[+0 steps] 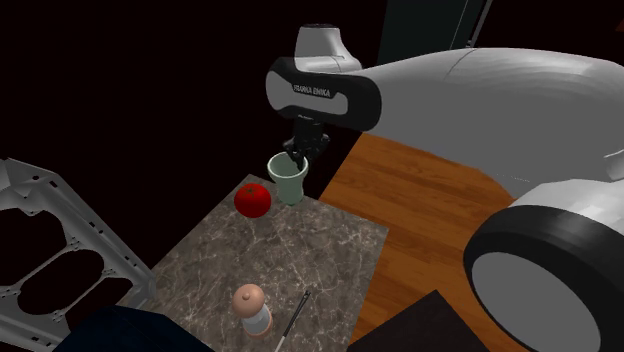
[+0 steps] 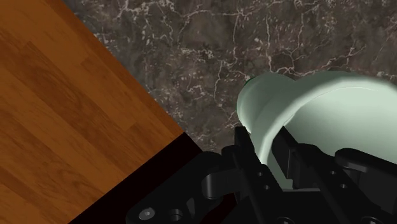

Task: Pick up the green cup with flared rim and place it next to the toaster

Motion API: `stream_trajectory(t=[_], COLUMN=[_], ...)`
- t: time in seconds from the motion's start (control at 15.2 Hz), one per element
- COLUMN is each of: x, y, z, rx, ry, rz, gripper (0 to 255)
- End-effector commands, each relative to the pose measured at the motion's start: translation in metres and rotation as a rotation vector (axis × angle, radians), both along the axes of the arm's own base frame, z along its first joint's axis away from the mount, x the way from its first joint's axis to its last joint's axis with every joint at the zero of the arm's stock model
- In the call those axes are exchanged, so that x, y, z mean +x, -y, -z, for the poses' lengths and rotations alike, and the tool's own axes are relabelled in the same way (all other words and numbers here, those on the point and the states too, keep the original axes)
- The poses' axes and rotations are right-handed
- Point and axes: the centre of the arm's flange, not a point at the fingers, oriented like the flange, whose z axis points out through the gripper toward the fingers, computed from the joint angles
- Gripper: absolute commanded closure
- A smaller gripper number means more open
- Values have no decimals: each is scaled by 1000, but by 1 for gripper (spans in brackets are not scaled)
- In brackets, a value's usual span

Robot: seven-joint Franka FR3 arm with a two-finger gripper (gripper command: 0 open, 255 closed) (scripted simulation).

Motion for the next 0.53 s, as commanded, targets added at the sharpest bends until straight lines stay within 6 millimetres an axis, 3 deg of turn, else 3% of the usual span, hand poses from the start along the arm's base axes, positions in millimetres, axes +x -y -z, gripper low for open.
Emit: stream_trajectory(t=[0.0,0.46], x=[-1,-1], y=[-1,-1], z=[-10,-47], rx=[0,0], ry=[0,0], rz=[0,0], gripper=[255,255])
